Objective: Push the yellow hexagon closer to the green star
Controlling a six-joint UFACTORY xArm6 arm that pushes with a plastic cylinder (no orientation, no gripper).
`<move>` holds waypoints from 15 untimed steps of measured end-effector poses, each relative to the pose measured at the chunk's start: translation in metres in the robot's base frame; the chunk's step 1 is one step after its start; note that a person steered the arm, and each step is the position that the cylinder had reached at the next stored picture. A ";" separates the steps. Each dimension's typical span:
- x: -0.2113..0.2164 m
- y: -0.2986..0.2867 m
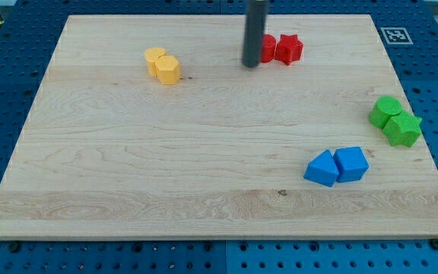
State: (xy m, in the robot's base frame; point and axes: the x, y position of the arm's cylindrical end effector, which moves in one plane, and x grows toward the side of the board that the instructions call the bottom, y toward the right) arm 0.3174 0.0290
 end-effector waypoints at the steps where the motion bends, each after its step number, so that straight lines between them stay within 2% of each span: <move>1: -0.025 -0.054; 2: -0.045 -0.092; 3: -0.045 -0.160; 4: -0.025 -0.188; 5: 0.021 -0.188; 6: 0.047 -0.173; 7: 0.050 -0.144; 10: 0.017 -0.138; 12: 0.016 -0.092; 13: -0.002 -0.089; 14: -0.003 -0.073; 15: 0.028 -0.055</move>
State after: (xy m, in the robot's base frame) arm 0.3456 -0.0257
